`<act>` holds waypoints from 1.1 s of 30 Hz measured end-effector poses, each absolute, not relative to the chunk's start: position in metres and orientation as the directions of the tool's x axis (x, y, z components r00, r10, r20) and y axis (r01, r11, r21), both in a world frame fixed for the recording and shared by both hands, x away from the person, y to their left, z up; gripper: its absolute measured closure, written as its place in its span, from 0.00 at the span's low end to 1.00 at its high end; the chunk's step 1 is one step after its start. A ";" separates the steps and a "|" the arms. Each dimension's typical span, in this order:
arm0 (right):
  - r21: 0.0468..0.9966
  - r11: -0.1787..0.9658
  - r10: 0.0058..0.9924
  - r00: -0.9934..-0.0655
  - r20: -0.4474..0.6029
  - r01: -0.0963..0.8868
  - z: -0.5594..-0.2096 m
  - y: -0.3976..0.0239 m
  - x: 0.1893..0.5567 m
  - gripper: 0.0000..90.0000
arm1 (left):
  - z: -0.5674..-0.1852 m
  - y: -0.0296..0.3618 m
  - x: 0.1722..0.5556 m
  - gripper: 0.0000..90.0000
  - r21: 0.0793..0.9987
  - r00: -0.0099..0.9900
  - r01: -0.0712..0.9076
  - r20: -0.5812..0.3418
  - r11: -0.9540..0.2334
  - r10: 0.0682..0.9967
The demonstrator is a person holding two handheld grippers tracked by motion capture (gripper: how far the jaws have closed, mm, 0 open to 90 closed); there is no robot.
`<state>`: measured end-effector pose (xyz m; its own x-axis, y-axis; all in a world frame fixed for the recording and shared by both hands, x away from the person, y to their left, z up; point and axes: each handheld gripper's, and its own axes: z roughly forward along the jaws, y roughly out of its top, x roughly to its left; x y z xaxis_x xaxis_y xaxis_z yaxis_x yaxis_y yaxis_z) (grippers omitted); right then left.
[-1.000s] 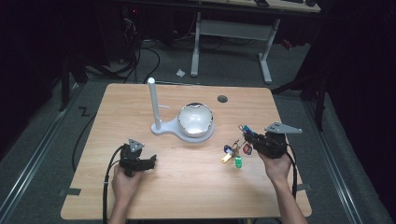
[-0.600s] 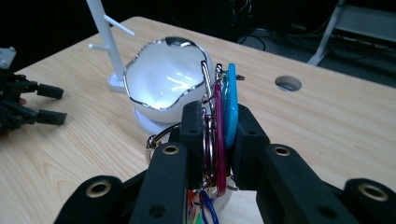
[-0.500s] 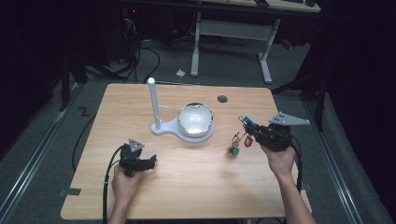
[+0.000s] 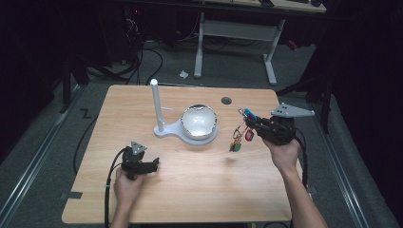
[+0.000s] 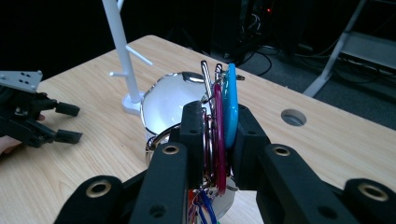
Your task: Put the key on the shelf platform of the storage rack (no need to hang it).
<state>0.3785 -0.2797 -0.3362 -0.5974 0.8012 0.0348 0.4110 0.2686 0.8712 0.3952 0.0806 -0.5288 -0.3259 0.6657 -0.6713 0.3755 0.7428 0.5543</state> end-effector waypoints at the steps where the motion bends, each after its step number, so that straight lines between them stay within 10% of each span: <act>1: 0.872 0.275 0.799 -0.601 0.028 0.406 -0.334 -0.278 0.379 0.87 | -0.529 0.081 0.395 0.19 0.554 -0.325 0.376 -0.671 0.743 0.666; 33: 0.883 0.299 0.738 -0.674 0.026 0.362 -0.298 -0.229 0.415 0.87 | -0.529 0.081 0.395 0.19 0.554 -0.325 0.377 -0.671 0.742 0.667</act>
